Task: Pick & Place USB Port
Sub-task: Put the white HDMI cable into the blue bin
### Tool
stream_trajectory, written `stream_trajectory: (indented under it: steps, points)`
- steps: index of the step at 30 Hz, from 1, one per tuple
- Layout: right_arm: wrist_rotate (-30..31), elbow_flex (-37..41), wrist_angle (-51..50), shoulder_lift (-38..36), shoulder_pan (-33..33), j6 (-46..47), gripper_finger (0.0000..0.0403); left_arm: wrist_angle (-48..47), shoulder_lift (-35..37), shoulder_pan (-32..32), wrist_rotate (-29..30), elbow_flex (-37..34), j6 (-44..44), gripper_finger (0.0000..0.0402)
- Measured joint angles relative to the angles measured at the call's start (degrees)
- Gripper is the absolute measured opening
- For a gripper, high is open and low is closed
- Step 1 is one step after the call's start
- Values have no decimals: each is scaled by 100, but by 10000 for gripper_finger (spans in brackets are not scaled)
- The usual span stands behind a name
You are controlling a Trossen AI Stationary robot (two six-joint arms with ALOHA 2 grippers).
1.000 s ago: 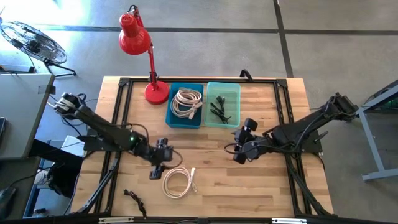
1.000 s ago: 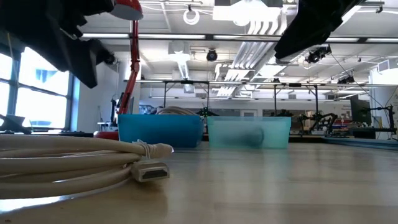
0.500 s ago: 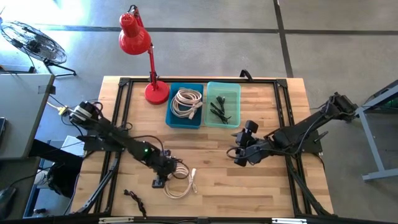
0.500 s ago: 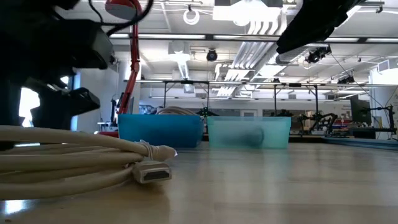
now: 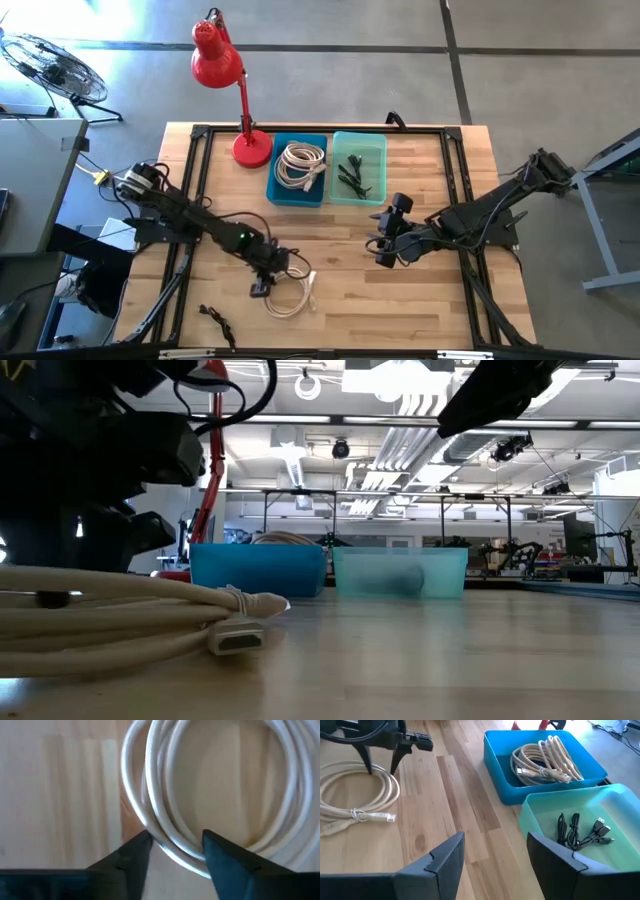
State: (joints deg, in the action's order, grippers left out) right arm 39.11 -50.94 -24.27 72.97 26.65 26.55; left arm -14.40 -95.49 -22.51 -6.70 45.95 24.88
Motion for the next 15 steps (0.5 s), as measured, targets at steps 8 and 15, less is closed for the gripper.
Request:
stream_trajectory:
  steps: [8,15]
  points:
    - [-26,0,-11,0,13,15,208,237,-277,87,585,20,-791,24]
    - [5,0,-28,0,13,28,208,-16,-305,91,1230,264,-1497,12]
